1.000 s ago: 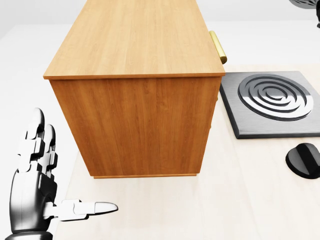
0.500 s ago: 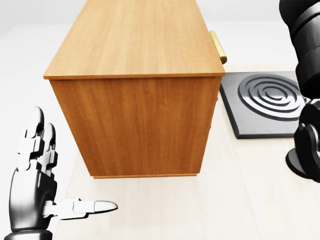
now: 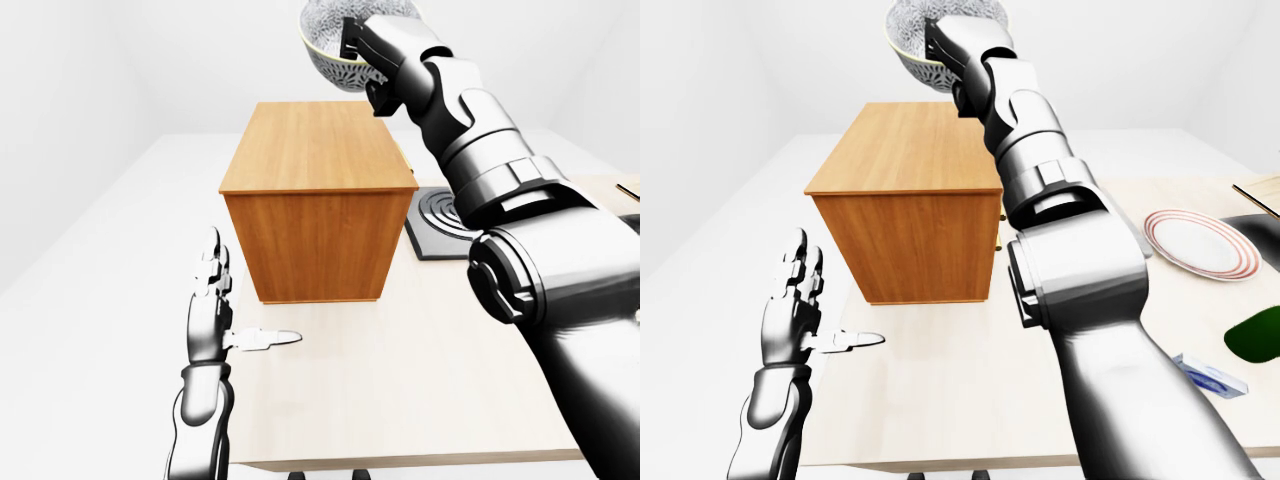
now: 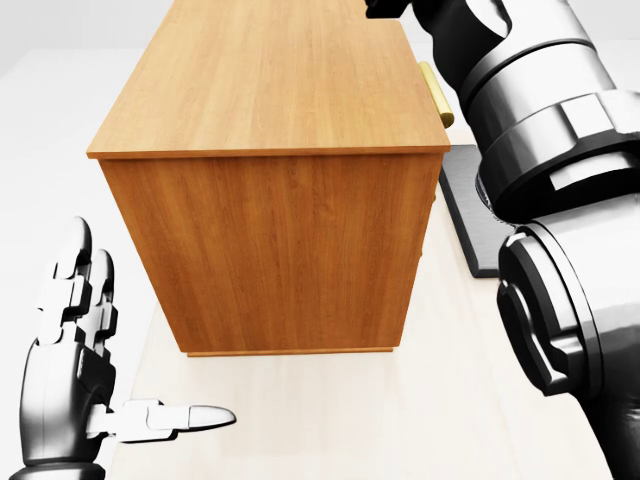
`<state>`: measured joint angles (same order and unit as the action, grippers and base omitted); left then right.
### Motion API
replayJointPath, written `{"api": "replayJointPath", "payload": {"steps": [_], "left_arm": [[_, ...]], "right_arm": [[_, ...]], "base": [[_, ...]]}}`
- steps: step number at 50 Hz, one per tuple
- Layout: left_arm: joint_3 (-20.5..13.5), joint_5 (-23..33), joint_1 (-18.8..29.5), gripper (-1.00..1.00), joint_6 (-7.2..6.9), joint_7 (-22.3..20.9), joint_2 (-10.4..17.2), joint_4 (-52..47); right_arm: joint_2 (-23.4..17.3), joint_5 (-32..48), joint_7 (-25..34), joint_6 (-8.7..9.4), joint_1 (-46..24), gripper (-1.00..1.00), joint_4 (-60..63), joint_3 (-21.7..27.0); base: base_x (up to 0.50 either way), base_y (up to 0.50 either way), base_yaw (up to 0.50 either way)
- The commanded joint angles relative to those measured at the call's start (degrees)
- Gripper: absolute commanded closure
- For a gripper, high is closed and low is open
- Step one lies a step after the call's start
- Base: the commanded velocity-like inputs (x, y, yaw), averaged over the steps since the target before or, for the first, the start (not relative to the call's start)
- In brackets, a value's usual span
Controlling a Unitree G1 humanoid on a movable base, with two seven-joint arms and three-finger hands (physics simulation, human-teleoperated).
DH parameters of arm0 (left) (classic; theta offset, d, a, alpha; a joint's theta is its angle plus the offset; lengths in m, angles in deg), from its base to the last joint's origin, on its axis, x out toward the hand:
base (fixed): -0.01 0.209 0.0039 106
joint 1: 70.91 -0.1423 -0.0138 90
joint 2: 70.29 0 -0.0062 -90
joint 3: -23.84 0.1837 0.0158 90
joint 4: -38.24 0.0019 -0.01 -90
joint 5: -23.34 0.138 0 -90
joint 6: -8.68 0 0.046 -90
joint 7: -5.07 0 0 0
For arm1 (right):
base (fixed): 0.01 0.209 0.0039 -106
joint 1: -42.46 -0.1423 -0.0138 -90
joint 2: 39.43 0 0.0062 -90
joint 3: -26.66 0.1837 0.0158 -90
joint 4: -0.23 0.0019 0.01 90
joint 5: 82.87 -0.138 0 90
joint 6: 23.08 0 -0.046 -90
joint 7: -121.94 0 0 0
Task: Put the bowl on the top of the cabinet.
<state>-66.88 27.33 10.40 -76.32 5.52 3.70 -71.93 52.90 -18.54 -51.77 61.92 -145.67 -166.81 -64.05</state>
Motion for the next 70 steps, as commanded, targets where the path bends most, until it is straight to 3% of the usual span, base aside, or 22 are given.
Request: {"api": "replayJointPath", "payload": {"steps": [1, 61, 62, 64, 65, 70], "left_arm": [[0.0, -0.1, -0.1, -1.0, 0.0, -0.3, 0.0, 0.0], [0.3, -0.1, -0.4, -1.0, 0.0, -0.9, 0.0, -1.2], [0.3, 0.0, -0.3, -1.0, 0.0, -0.9, -0.1, -1.2], [0.3, 0.0, -0.3, -1.0, 0.0, -0.9, 0.0, -1.4], [0.3, -0.1, -0.2, -1.0, 0.0, -0.8, 0.0, -1.2], [0.2, -0.1, -0.3, -1.0, 0.0, -0.8, -0.1, -1.4]], "right_arm": [[2.9, -0.3, -1.6, 0.0, 1.5, 1.0, 1.0, -0.3], [7.1, 0.5, -3.3, 0.0, 7.8, 1.0, 1.3, -2.0], [7.1, 0.6, -3.2, 0.0, 7.7, 0.92, 1.2, -2.0], [7.0, 0.5, -3.0, 0.0, 7.7, -0.21, 1.2, -1.9], [7.0, 0.6, -3.1, 0.0, 7.7, -0.99, 1.2, -2.0], [7.0, 0.6, -3.0, 0.0, 7.8, -1.0, 1.2, -1.9]], "base": [[0.0, 0.0, 0.0], [0.0, 0.0, 0.0], [0.0, 0.0, 0.0], [0.0, 0.0, 0.0], [0.0, 0.0, 0.0], [0.0, 0.0, 0.0]]}}
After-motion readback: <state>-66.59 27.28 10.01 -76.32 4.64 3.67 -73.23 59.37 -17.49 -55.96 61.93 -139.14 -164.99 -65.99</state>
